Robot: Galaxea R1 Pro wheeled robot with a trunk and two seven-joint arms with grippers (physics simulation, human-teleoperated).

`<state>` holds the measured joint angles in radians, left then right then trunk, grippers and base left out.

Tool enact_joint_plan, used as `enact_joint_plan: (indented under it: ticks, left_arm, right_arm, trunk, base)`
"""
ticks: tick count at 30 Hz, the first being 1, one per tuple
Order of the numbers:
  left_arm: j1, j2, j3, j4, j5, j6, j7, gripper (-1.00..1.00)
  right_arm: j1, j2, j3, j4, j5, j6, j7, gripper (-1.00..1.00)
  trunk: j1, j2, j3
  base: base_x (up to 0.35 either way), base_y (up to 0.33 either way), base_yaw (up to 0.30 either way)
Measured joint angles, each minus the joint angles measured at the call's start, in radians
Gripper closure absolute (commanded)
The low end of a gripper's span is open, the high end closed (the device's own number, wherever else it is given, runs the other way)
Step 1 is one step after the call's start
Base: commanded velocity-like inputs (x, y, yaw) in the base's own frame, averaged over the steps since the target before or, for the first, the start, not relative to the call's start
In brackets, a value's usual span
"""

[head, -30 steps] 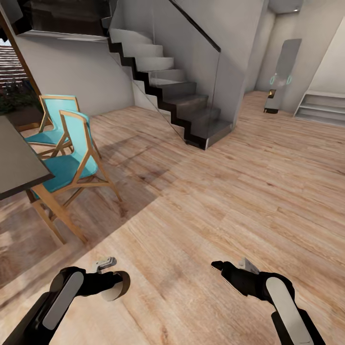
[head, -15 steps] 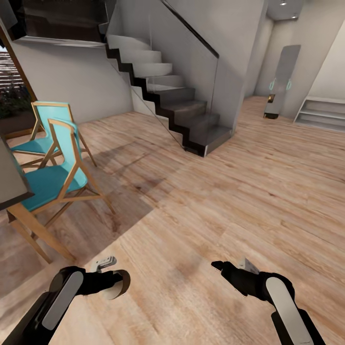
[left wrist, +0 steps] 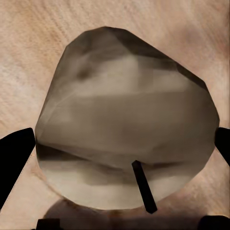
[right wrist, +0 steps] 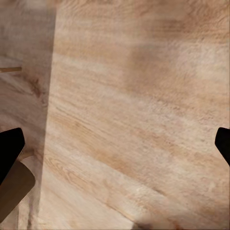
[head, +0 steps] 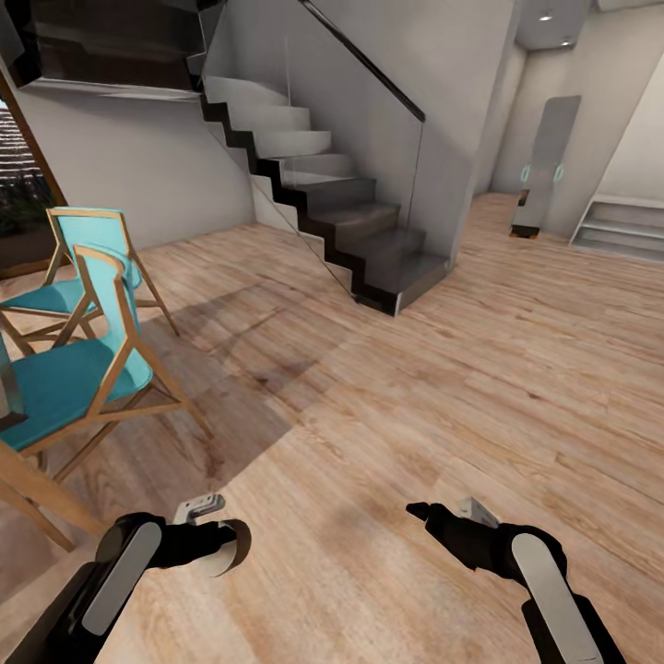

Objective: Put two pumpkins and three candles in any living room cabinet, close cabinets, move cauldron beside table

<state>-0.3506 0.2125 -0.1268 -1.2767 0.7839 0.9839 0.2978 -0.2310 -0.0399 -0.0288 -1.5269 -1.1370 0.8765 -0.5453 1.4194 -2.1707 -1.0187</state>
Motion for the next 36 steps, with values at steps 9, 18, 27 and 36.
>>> enact_joint_plan:
  ticks: [9,18,27,36]
  left_arm:
    - [0.001,0.001,0.000,-0.001,0.000,0.000,0.000,1.00]
    - [0.002,0.001,0.000,-0.002,0.000,0.000,0.000,1.00]
    - [0.001,0.002,0.001,-0.002,0.002,0.000,-0.001,1.00]
    - [0.001,0.000,0.001,-0.002,0.002,0.000,-0.001,1.00]
  right_arm:
    - [0.000,0.000,0.000,0.000,0.000,0.000,-0.001,-1.00]
    - [0.000,0.000,0.000,0.000,-0.001,0.000,0.000,-1.00]
    - [0.000,0.000,-0.001,0.001,-0.001,0.000,0.000,-1.00]
    - [0.000,0.000,-0.001,0.025,-0.003,-0.001,0.000,-1.00]
  trunk:
    - [0.000,0.000,0.005]
    - [0.000,0.000,0.005]
    - [0.001,0.000,0.005]
    - [0.001,0.000,0.005]
  base:
    - [0.332,-0.078,0.000]
    - [0.332,-0.072,0.000]
    - [0.162,-0.011,0.000]
    - [0.004,0.000,0.000]
